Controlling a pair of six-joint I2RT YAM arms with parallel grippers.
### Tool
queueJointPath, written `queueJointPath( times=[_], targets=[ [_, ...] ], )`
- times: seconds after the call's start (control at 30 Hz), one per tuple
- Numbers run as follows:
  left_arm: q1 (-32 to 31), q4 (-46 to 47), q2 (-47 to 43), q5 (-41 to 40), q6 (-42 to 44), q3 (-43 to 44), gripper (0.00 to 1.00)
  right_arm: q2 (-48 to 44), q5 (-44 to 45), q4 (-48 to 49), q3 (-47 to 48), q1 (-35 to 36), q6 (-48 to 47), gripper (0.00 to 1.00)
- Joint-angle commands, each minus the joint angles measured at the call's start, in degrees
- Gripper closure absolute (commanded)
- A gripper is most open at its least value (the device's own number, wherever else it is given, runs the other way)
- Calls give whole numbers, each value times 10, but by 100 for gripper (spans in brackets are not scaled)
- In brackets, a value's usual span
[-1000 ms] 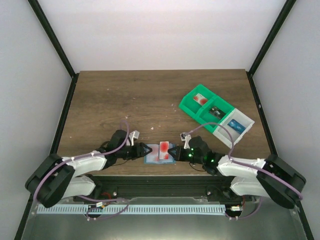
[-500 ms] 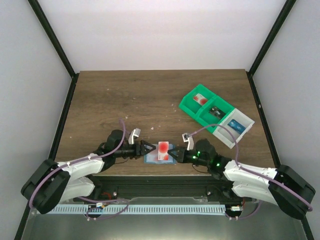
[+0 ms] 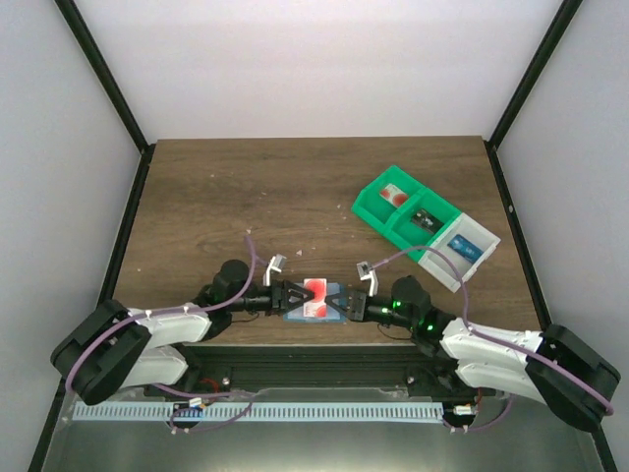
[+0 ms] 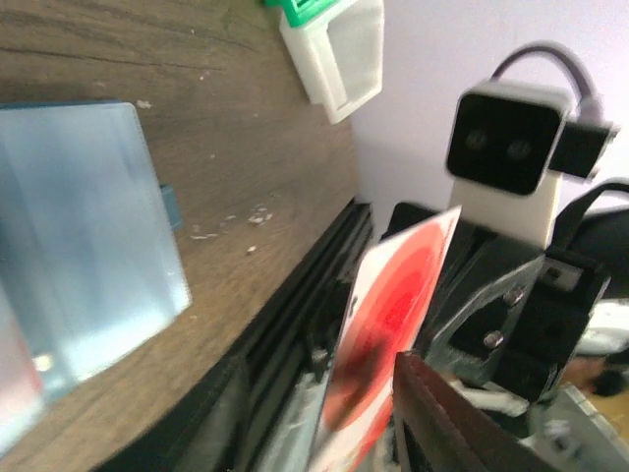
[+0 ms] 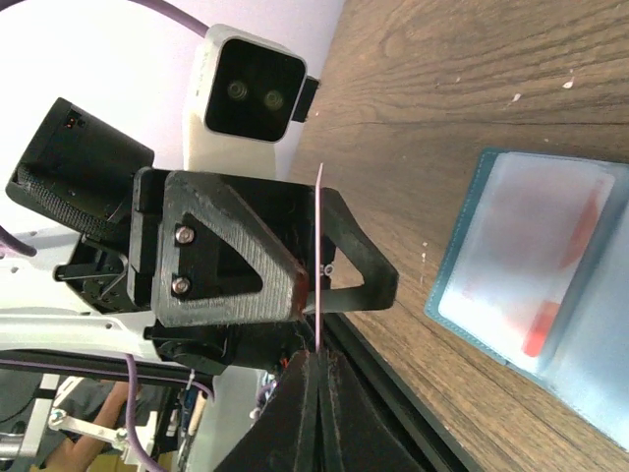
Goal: Take the credit cards out of the card holder
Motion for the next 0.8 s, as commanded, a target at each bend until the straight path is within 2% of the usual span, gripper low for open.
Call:
queueJointPath(
  times=[0.0,0.07,0.2,0.33,0.5,0.67,0.77],
  targets=[
    [-2,61,8,5,-13,-3,66,3,-16,30,-4,-2,8,100],
    [-2,70,9,7,-19,-5,79,4,-17,26,-4,-2,7,99],
    [-1,93,13,19,-26,-13,100,1,-16,20,-7,-2,1,100],
    [-2,108,20,51,-14,-14,100,-18,-12,-29,4,-2,-40,93],
    [-2,82,-4,90,12,-13,100,-87,4,-214,61,-3,-139,79],
    [-5,-68,-56,114,107,27,100,-168,24,-394,134,-5,-226,64],
    [-10,-157,-85,120,158,54,100,-194,23,-477,182,-5,-264,59]
  ],
)
